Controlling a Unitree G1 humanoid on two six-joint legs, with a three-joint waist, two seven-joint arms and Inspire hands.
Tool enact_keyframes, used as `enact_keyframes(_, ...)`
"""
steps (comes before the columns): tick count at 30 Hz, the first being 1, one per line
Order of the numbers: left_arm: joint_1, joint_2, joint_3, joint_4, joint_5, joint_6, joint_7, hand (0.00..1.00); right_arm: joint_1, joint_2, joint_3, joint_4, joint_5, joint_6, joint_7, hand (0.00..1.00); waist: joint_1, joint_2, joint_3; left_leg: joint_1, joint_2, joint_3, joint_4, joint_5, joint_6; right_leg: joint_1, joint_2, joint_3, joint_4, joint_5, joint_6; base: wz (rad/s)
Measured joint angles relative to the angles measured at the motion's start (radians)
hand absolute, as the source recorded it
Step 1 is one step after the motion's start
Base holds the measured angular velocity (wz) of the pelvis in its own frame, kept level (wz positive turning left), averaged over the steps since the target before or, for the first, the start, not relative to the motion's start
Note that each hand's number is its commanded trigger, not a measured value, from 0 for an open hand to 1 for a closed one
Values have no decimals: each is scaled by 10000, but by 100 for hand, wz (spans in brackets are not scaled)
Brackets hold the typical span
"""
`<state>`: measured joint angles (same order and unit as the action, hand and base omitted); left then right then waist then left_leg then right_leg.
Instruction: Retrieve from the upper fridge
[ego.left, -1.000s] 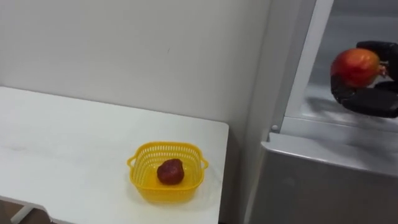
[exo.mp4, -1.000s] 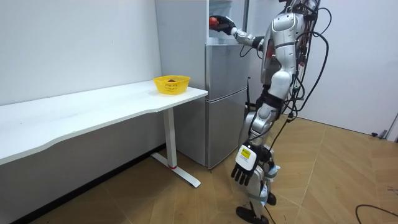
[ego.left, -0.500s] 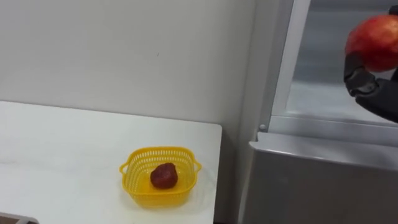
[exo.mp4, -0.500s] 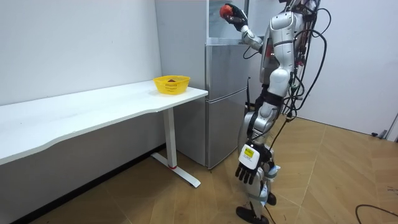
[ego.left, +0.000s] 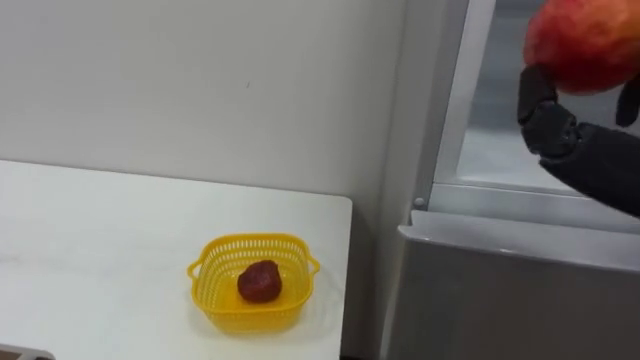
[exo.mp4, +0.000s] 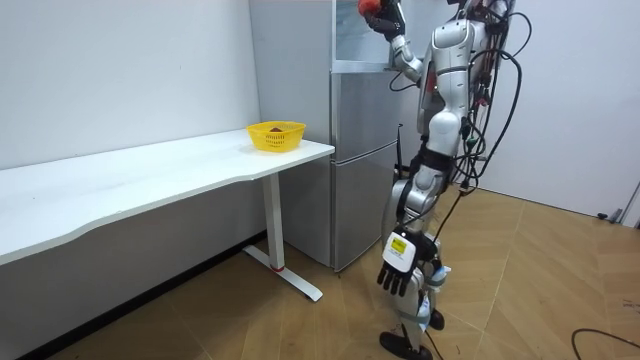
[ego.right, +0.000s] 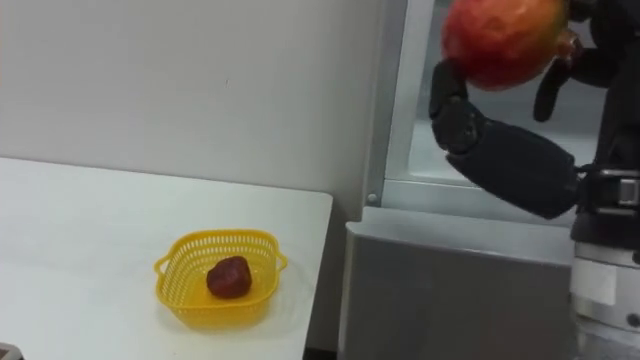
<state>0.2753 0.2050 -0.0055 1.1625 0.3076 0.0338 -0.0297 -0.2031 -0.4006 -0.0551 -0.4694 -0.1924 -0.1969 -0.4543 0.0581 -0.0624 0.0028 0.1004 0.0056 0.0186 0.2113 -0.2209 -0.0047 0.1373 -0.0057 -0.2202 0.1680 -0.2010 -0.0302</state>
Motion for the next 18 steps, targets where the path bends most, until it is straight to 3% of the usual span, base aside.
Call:
enact_keyframes(7, -217, 4, -7, 364, -19, -284, -160, 0, -5, 17, 938, -609, -538, -321, 989, 100, 146, 6, -2, 3, -6, -43, -2, 0, 0, 53, -2, -24, -4, 1, -1, 1)
enact_keyframes(10, -245, 9, -92, 378, -29, -322, -288, 0, -6, 38, 1200, -648, -935, -318, 1254, 100, 241, -64, -33, -20, -13, -166, -14, 0, 0, 54, -1, -68, 2, 1, -1, 7)
enact_keyframes(18, -533, 35, -227, 385, -17, -315, -630, 0, -154, 116, 1581, -648, -1742, -260, 2103, 100, 587, -262, -14, -61, -23, -258, -52, 2, 2, 35, -2, -169, -20, 0, -2, 4)
